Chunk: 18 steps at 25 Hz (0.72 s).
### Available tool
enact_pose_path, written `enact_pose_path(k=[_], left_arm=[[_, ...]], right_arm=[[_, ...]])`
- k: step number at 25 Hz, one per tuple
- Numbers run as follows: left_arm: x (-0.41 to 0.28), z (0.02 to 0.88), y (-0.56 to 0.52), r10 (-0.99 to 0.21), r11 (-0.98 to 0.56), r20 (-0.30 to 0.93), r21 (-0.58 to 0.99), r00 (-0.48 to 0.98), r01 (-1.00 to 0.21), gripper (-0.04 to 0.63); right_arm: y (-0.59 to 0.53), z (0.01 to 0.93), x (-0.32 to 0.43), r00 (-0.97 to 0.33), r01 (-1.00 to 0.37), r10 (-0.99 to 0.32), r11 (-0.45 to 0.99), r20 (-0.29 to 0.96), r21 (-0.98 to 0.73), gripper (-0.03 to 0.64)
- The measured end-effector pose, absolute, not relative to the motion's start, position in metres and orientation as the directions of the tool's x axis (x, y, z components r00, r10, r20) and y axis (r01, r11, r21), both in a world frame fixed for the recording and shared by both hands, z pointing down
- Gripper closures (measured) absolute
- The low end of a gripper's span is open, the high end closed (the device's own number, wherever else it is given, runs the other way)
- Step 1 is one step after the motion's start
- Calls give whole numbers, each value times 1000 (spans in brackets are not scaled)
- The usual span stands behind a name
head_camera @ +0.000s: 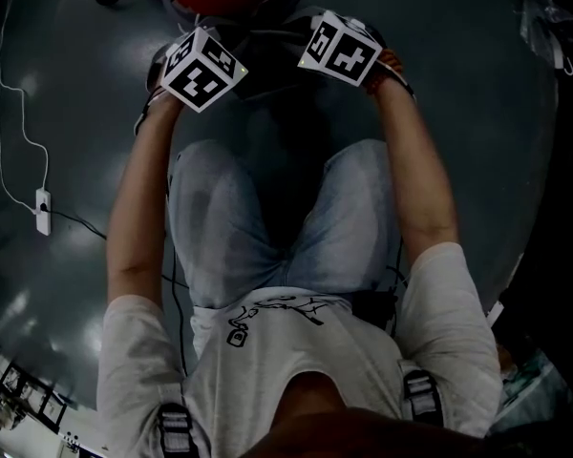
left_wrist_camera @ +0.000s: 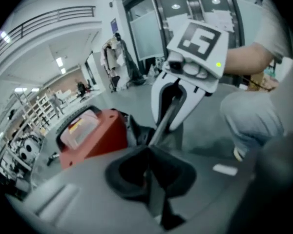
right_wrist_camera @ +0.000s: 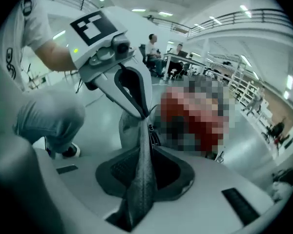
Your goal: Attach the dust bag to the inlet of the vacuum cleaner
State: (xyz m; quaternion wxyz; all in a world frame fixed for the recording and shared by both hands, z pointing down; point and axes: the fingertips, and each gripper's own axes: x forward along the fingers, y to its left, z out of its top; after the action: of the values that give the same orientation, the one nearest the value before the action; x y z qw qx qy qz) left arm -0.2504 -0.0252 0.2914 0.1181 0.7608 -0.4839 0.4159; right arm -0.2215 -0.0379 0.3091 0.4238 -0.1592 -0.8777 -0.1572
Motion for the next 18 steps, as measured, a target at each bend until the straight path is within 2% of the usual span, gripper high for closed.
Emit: enact_pose_path(k=[3, 5, 10, 12, 18], left_arm=[[-241, 288, -39, -616, -567, 776, -314, 139, -762, 577], [-238, 287, -43, -616, -580, 777, -338, 128, -741, 575], [-252, 288, -26, -663, -489, 723, -221, 195, -844, 577], [-253, 287, -26, -666, -480, 719, -208, 200, -852, 577], [-238, 284, -47, -630, -578, 768, -361, 118, -732, 577]], right_arm=[[-47, 312, -213, -672, 289, 214, 957, 709, -14, 549], [-50, 312, -211, -685, 264, 225, 963, 693, -51, 551], [-41, 307, -223, -572, 422, 141, 895, 808, 142, 549], [-40, 306, -224, -572, 431, 135, 889, 809, 156, 548], [-53, 311, -212, -690, 258, 244, 963, 682, -83, 549]])
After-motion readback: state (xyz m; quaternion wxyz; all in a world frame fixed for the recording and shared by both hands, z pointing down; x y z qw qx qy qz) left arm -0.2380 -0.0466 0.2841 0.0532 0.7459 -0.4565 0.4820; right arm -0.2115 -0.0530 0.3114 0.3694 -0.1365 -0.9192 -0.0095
